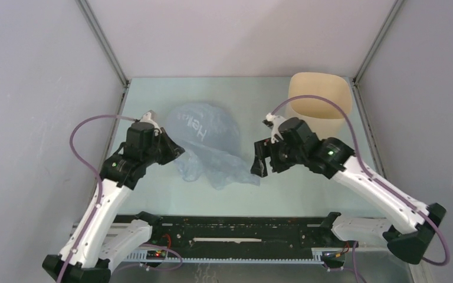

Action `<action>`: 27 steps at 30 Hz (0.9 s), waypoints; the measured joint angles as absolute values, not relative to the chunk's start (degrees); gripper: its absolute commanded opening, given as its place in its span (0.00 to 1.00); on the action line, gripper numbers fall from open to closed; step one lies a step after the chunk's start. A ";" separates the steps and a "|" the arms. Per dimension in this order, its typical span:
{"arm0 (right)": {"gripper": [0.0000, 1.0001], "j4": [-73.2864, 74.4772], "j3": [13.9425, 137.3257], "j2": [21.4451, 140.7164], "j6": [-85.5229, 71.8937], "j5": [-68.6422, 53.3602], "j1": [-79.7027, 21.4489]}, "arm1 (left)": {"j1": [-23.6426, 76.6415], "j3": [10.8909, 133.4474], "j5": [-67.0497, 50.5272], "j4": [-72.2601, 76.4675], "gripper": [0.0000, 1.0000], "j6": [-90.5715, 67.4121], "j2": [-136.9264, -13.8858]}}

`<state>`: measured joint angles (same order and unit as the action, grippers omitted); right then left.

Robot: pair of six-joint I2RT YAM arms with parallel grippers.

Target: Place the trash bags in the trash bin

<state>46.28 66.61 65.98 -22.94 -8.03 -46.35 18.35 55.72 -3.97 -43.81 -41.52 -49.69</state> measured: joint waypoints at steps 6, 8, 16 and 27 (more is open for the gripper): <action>0.92 55.53 81.69 63.44 -19.99 -3.09 -42.50 | 18.35 57.21 -2.59 -50.52 0.00 -41.58 -43.57; 0.92 55.94 86.35 63.90 -18.26 0.38 -40.69 | 18.35 58.04 -2.11 -51.88 0.00 -41.69 -41.91; 0.91 60.69 102.69 77.28 -12.95 13.04 -30.89 | 18.35 61.14 -1.89 -54.72 0.00 -42.76 -40.25; 0.75 62.43 104.36 93.34 -7.62 15.40 -24.88 | 18.35 61.49 -2.83 -57.82 0.00 -43.57 -40.14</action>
